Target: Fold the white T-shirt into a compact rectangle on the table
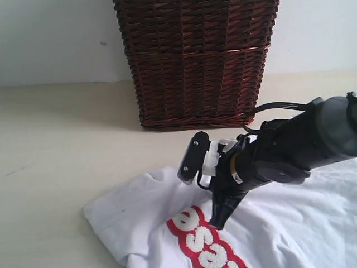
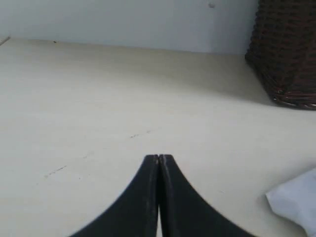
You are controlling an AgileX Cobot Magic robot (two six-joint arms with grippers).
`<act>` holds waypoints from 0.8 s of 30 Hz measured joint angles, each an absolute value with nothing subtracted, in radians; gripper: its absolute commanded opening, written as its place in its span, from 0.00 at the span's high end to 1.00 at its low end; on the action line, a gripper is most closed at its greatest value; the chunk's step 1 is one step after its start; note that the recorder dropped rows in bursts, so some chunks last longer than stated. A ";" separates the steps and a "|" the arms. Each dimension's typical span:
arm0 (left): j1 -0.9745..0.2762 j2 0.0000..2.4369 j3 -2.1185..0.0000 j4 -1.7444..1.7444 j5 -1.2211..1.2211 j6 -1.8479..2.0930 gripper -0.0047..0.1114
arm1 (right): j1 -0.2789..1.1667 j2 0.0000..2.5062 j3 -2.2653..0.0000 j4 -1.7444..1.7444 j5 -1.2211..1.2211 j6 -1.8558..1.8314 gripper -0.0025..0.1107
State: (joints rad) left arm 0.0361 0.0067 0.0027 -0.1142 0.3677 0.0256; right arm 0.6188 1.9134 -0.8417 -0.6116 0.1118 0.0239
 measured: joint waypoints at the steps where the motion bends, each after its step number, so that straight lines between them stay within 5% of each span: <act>1: 0.036 0.007 0.003 -0.114 0.368 0.026 0.96 | 0.625 1.916 -0.856 -0.579 0.117 0.024 0.98; 9: 0.036 0.007 0.003 -0.114 0.368 0.026 0.96 | 0.571 1.724 -0.889 -0.470 0.214 0.026 0.98; 15: 0.036 0.007 0.003 -0.114 0.368 0.026 0.96 | 0.323 1.571 -0.892 -0.441 0.315 -0.076 0.98; 24: 0.036 0.007 0.003 -0.114 0.368 0.026 0.96 | 0.077 1.674 -0.755 -0.018 0.550 -0.847 0.98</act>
